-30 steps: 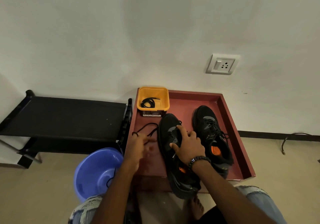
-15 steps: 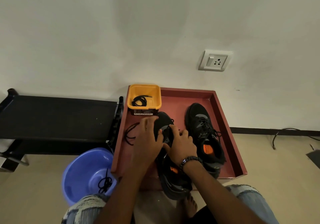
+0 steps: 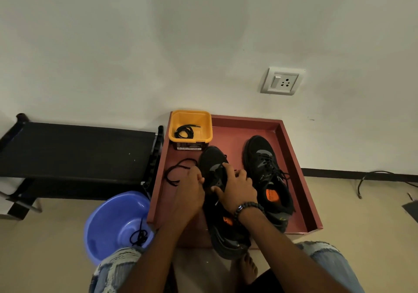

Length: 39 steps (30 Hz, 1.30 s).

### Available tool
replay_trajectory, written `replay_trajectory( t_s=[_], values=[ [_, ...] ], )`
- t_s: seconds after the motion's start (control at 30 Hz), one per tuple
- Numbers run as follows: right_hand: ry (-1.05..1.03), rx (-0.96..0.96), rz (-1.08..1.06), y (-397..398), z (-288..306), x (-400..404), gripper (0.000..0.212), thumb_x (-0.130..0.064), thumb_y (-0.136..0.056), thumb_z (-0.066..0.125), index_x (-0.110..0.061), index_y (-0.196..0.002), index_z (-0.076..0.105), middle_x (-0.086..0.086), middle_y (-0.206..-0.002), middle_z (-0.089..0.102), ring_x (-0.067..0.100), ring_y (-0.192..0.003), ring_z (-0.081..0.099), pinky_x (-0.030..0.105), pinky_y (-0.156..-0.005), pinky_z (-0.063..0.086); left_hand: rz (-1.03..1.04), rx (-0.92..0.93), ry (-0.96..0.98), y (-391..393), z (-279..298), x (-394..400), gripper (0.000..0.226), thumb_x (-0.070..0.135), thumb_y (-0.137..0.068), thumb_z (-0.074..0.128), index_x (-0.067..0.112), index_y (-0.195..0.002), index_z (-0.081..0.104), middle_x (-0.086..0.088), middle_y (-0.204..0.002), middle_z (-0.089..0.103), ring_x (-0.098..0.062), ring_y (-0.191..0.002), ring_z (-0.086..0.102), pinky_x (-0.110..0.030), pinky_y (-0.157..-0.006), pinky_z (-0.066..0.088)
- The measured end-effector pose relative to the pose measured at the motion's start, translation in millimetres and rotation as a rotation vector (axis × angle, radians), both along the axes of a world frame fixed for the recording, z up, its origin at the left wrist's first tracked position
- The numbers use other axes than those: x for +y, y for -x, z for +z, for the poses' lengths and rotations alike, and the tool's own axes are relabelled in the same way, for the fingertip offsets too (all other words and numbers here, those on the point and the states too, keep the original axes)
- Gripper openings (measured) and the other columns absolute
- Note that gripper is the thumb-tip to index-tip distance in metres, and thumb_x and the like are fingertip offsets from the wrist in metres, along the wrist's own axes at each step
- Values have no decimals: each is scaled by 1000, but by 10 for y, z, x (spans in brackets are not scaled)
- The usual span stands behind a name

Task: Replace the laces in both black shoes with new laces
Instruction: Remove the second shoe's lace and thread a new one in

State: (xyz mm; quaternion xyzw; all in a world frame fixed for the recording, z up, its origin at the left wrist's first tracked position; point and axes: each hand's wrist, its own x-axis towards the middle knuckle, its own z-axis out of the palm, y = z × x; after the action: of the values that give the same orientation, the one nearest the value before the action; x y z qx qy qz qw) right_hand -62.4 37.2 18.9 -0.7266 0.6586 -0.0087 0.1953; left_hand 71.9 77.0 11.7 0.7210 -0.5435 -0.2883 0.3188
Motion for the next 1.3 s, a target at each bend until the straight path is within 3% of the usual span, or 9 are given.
replay_trajectory(
  t_s=[0.13,0.23,0.37,0.47,0.77,0.97,1.07,1.13,1.3],
  values=[
    [-16,-8,0,-13,33,15,77,-54,-91,59,-36,-152,16,13,-142,35,34,-126,42,45,-98,46,227,453,-81,-498,307,371,18,12,-102,45,9,-87,55,-7,-78,56,-18,-68,52,-31,-64,42],
    [-13,-16,-2,-9,38,27,77,-53,-92,58,-35,-153,15,13,-144,33,35,-128,41,46,-100,44,286,163,-99,-772,250,641,15,13,-98,53,9,-85,58,-10,-79,60,-19,-67,52,-35,-65,42],
    [-11,-9,0,-15,44,37,77,-53,-92,57,-35,-153,15,13,-144,34,34,-128,41,45,-100,44,152,-61,-53,-559,63,473,28,25,-92,61,20,-119,53,6,-115,50,-15,-99,58,-44,-86,53],
    [-16,-11,-2,-11,62,37,76,-52,-92,57,-35,-153,15,12,-144,32,34,-129,40,44,-101,43,56,-15,-63,-188,-35,100,35,34,-94,62,20,-125,52,5,-120,50,-14,-108,54,-39,-94,51],
    [-18,-14,20,9,17,14,76,-50,-94,55,-35,-154,11,14,-146,30,33,-128,40,44,-100,45,-105,-146,-48,82,-161,-197,8,18,-101,46,18,-93,47,-1,-102,50,-15,-85,53,-30,-75,49],
    [-3,-11,23,12,-17,7,78,-53,-93,55,-34,-155,12,15,-144,31,33,-128,40,44,-99,45,239,101,-21,-494,51,237,20,21,-101,52,21,-81,57,-3,-85,61,-19,-78,57,-35,-67,44],
    [8,-24,14,20,-21,18,78,-53,-93,55,-33,-155,12,15,-146,31,33,-129,39,44,-101,44,228,-154,-13,-592,106,375,9,26,-100,54,24,-107,60,0,-110,54,-13,-86,55,-28,-68,43],
    [2,-54,8,22,-15,26,80,-55,-92,56,-31,-155,13,14,-145,33,32,-129,40,43,-101,43,150,-187,-46,-483,109,301,30,35,-98,56,24,-126,52,1,-125,45,-15,-100,55,-31,-78,49],
    [-56,-156,25,82,-24,93,83,-59,-90,53,-28,-155,12,11,-147,37,30,-130,43,43,-102,44,-46,-135,-80,-16,-1,-95,23,34,-98,55,22,-117,48,5,-118,50,-7,-96,52,-25,-80,49]
  ],
)
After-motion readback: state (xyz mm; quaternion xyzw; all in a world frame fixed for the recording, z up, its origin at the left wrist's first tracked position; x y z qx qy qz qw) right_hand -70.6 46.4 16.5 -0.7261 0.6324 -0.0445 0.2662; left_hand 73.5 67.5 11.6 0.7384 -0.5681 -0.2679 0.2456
